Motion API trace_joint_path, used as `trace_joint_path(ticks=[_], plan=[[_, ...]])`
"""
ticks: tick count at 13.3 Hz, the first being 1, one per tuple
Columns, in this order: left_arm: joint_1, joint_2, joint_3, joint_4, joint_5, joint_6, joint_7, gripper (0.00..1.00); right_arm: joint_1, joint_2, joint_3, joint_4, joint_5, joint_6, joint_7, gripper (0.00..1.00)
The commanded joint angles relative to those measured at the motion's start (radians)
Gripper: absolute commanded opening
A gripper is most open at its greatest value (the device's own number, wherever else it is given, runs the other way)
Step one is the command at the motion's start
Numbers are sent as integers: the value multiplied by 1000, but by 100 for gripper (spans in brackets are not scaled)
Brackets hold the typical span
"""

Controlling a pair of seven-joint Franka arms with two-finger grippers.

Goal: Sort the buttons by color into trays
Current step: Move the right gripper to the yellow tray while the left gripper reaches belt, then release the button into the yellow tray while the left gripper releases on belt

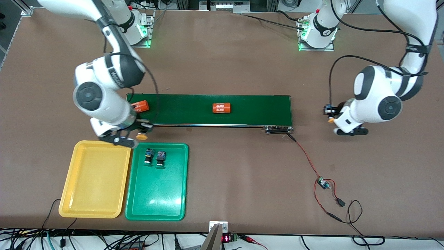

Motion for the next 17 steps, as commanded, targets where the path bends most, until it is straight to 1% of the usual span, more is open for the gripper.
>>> trace_joint_path(ticks=[1, 2, 3, 4, 5, 6, 9, 10, 12, 13, 14, 16, 17], plan=[[-15, 11, -83, 37, -54, -19, -35, 32, -32, 6, -62, 4, -59, -6, -108, 28], [-21, 17, -128, 45, -55, -16, -69, 31, -45, 20, -87, 4, -86, 28, -126, 28], [-28, 24, -165, 55, -64, -8, -119, 31, -59, 32, -93, 4, -105, 74, -148, 28], [-43, 41, -190, 68, -104, -8, -152, 31, -84, 44, -93, 2, -120, 117, -174, 28], [-57, 50, -197, 69, -144, 1, -170, 31, -108, 63, -93, 2, -128, 155, -191, 28], [-66, 57, -199, 68, -173, 41, -165, 31, -131, 87, -95, 4, -130, 189, -200, 28], [-121, 115, -201, 68, -181, 113, -158, 31, -141, 158, -148, 4, -142, 319, -234, 28], [-127, 138, -202, 65, -181, 116, -157, 31, -141, 179, -166, 4, -142, 365, -254, 28], [-129, 143, -204, 62, -181, 116, -157, 34, -139, 225, -183, 5, -140, 453, -269, 28], [-127, 140, -205, 63, -181, 115, -157, 51, -141, 247, -187, 5, -142, 488, -269, 28], [-126, 123, -205, 65, -179, 101, -152, 100, -139, 267, -202, 13, -142, 517, -284, 28], [-115, 54, -205, 71, -176, 58, -155, 100, -138, 296, -214, 24, -142, 554, -315, 29], [-109, 8, -205, 84, -176, 26, -157, 100, -138, 302, -214, 24, -142, 568, -315, 31]])
